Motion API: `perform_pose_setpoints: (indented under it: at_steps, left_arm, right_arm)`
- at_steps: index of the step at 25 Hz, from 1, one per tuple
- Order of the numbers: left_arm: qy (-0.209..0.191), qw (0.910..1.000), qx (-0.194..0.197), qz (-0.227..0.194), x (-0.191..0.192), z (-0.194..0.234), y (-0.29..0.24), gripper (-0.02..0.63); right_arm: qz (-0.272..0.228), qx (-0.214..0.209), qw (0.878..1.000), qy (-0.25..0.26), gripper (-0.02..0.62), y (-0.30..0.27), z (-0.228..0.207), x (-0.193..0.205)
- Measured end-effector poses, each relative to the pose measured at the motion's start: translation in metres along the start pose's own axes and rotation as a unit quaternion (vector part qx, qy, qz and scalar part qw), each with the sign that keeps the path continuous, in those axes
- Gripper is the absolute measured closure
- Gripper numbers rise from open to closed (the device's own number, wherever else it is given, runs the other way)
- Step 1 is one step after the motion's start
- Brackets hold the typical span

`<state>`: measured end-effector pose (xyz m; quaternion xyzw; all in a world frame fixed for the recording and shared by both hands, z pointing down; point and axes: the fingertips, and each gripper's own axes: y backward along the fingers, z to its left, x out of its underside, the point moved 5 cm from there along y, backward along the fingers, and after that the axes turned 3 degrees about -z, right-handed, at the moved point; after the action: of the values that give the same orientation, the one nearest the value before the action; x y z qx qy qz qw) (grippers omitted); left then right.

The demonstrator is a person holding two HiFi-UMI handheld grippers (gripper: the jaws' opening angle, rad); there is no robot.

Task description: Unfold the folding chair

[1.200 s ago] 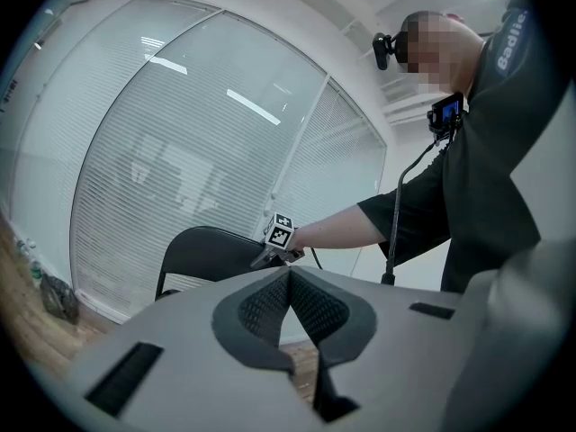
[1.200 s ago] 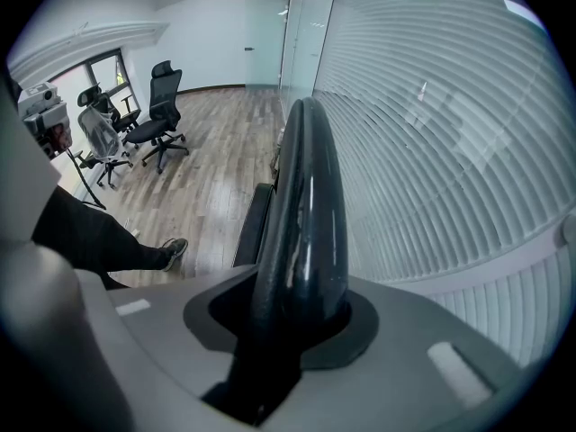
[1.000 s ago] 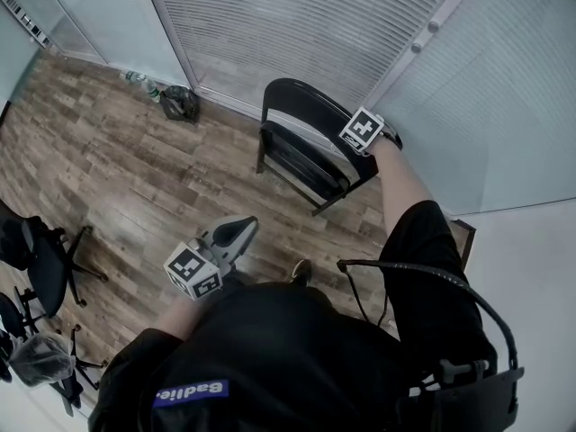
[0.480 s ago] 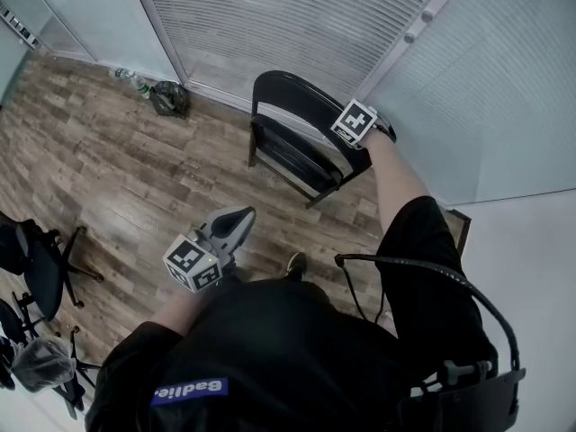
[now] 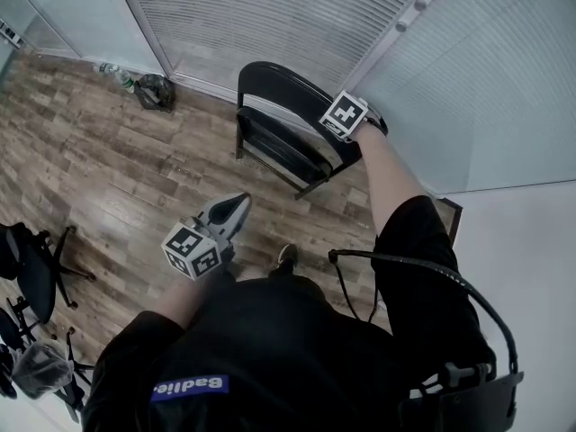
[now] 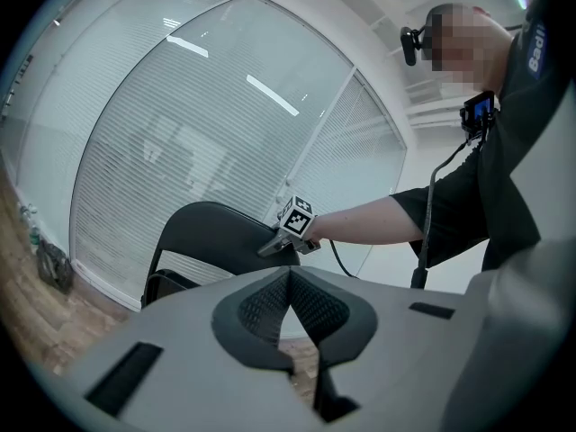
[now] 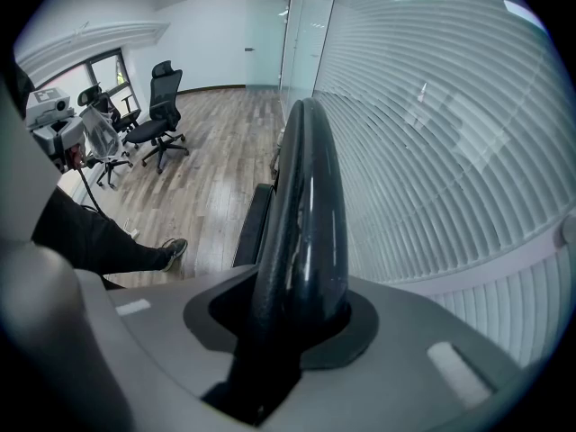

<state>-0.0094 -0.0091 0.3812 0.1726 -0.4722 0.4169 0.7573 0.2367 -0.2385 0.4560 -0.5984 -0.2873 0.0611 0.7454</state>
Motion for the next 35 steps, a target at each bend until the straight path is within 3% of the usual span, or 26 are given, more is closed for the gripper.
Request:
perform_pose_setpoints:
  at_steps: [30,35]
  left_arm:
    - [0.084,0.9962,-0.011,0.018,0.033,0.03,-0.059,0.597]
    - [0.102,0.9945,-0.004,0.022,0.039,0.034,-0.067,0.54]
  right_arm:
    - [-0.001,0.003,1.0,0.003,0.479,0.001,-0.001,0.0]
    - [-0.002,0.004,1.0,0.005,0.477,0.001,0.0,-0.001]
